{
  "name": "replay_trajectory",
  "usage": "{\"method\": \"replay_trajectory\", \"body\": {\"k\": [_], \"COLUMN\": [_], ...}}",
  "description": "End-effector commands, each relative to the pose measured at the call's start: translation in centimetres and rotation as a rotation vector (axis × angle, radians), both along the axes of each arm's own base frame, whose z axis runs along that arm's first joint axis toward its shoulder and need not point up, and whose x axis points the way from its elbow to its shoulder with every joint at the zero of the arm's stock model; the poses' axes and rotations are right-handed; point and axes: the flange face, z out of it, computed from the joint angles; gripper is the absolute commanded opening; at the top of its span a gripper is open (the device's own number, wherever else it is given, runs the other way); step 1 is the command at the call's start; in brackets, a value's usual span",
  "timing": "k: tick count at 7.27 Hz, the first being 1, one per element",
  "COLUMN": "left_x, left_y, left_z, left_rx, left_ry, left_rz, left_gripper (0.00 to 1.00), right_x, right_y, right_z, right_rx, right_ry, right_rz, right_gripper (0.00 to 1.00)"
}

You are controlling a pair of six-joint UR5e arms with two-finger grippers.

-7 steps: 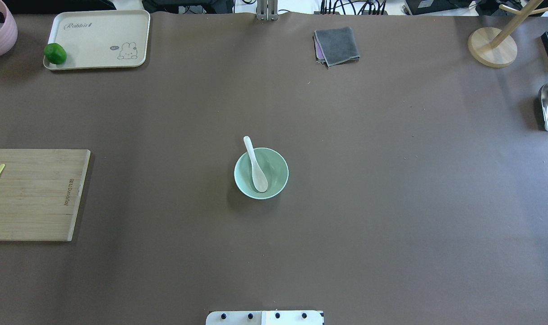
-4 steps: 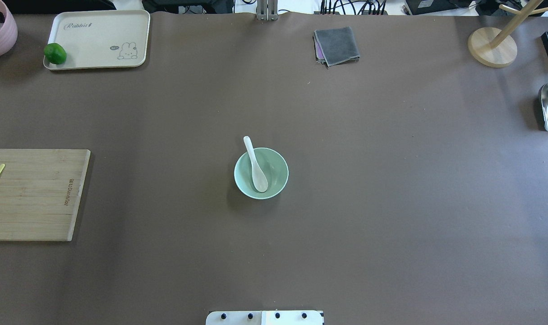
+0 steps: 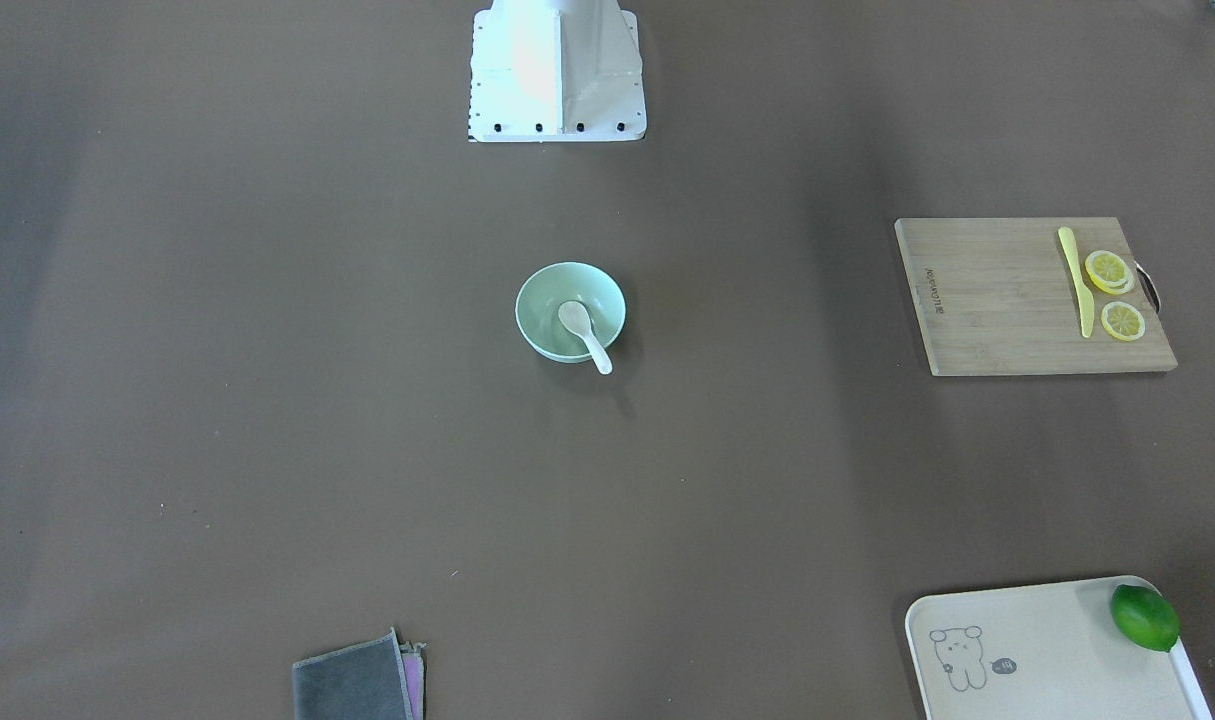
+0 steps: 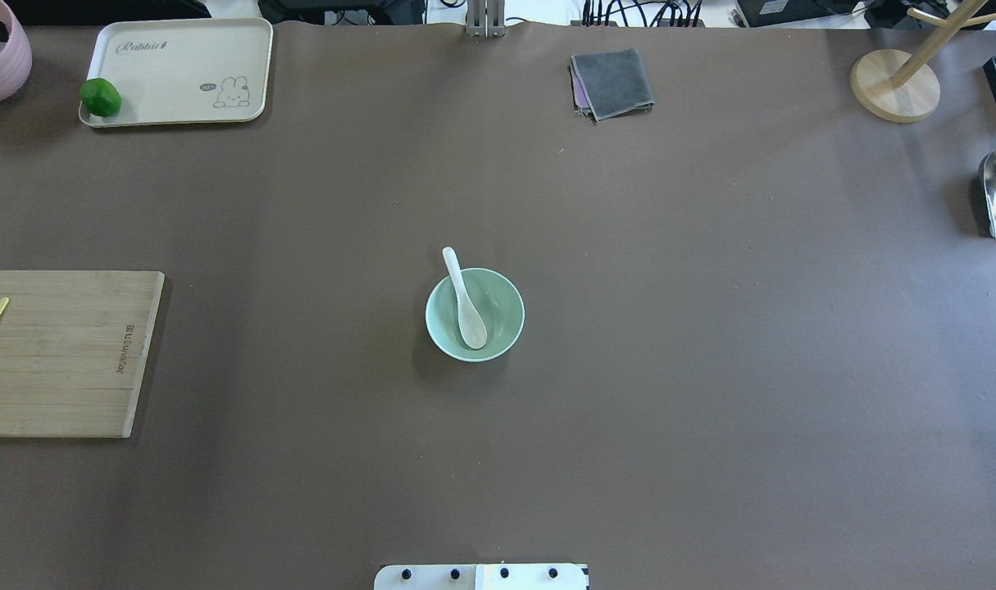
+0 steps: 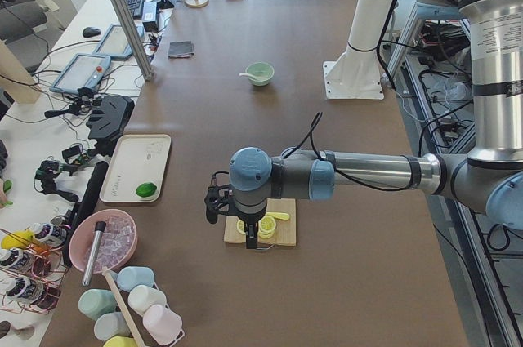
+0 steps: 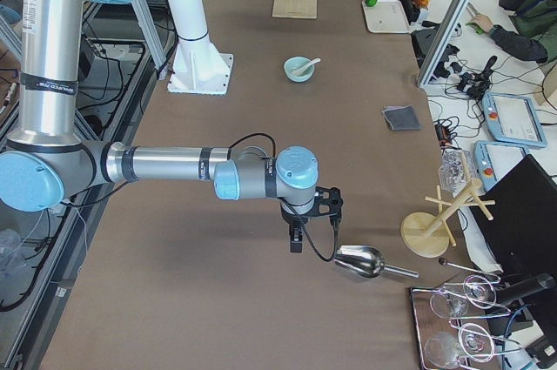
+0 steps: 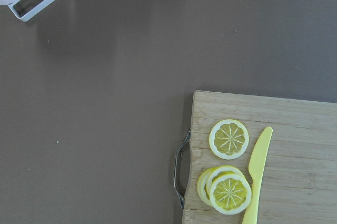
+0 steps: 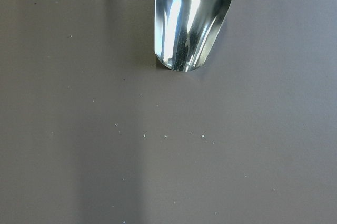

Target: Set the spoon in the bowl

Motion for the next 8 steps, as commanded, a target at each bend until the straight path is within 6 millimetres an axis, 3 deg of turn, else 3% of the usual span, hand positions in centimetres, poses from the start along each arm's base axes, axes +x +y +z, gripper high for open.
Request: {"method": "replay_trajectory", "body": {"k": [1,8], "left_x": [0.00,0.00], "left_y": [0.05,0.04], "left_z": [-0.08,-0.23], "left_rx": [0.001,0.004], "left_ry": [0.000,0.000], "left_rz": [0.000,0.000], "left_gripper": [0.98,0.98], "right_x": [-0.01,-0.16], "right_y": [0.07,1.00], "right_z": [-0.02,0.41], "right_rx": [0.000,0.029], "right_ry": [-0.002,-0.025], "right_rz": [0.000,-0.003], "right_gripper": [1.00,1.00]}}
